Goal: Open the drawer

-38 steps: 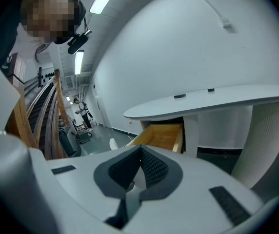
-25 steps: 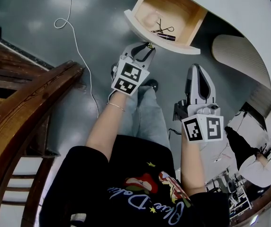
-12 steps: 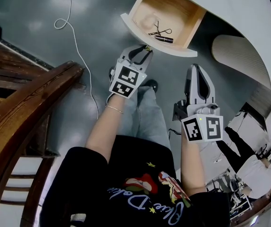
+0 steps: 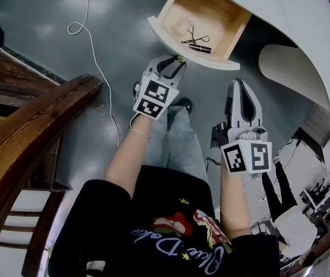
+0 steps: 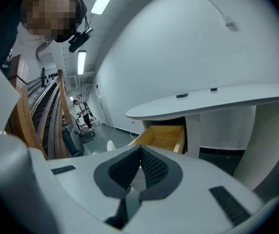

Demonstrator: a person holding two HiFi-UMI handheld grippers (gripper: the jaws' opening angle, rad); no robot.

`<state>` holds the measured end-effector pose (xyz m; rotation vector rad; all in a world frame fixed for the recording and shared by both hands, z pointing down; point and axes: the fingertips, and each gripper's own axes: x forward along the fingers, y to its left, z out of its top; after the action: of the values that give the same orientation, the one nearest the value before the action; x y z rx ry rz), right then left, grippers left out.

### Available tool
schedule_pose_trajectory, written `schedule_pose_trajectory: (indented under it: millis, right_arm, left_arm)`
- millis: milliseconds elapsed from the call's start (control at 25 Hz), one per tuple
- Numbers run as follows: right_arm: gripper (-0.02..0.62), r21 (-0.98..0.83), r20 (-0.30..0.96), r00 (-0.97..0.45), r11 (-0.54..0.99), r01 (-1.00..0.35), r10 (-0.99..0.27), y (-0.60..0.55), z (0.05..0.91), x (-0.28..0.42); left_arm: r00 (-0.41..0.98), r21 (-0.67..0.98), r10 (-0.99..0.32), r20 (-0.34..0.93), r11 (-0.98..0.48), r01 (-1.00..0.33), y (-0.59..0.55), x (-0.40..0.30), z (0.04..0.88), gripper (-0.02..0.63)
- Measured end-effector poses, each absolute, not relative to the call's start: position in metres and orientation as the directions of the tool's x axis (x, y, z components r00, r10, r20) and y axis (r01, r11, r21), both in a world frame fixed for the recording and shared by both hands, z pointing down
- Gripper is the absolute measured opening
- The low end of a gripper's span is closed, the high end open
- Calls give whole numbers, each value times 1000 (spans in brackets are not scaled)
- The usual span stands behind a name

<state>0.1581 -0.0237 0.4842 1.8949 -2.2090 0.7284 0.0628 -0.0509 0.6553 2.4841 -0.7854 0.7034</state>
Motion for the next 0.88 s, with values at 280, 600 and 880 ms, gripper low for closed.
schedule_pose_trajectory:
  millis: [280, 600, 880]
  right_arm:
    - [-3, -270, 412, -203, 93, -958, -888, -22, 486, 157]
    - [-3, -267, 420, -205, 95, -959, -884, -21, 487, 160]
    - [-3, -278, 406, -213, 101, -955, -889, -20, 484, 160]
  left_arm:
    - [702, 237, -399, 590, -746, -623, -51, 63, 654, 101]
    - [704, 242, -409, 581, -739, -629, -52, 61, 647, 104]
    - [699, 251, -465, 544, -704, -664, -56, 51, 627, 104]
